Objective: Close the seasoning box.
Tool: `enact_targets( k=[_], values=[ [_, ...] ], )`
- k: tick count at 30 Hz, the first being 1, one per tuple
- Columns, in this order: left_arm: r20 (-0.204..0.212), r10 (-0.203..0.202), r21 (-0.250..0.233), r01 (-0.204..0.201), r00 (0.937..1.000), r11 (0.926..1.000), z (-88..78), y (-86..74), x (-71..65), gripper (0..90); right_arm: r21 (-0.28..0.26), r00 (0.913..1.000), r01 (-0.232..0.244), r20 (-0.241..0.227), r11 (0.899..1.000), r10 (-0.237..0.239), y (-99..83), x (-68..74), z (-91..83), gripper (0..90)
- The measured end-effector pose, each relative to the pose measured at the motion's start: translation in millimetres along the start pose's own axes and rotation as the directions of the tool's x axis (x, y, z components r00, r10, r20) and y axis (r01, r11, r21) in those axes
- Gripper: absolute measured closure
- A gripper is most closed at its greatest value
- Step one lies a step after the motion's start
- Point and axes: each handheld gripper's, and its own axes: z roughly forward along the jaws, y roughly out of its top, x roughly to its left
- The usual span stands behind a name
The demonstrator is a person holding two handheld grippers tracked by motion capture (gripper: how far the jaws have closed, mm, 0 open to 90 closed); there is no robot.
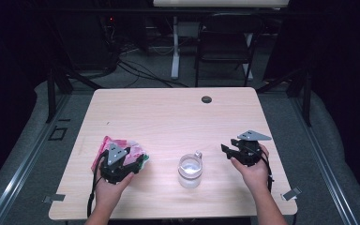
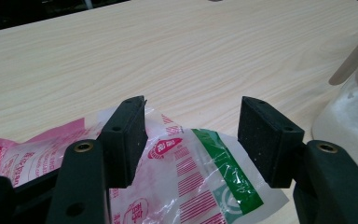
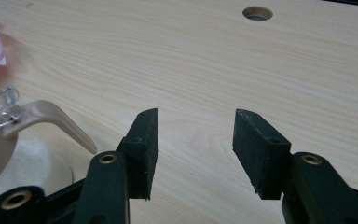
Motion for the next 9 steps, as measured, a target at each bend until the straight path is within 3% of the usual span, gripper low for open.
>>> enact_targets(
  k=[9],
  values=[
    [-0.002,-0.011,-0.004,0.011,0.9999,0.9999,-1.0,-0.2,2.6,41.4,0.035,0.9999,0.006,0.009,0.999,-0.006,-4.6,0.5,7.3,49.1]
  ],
)
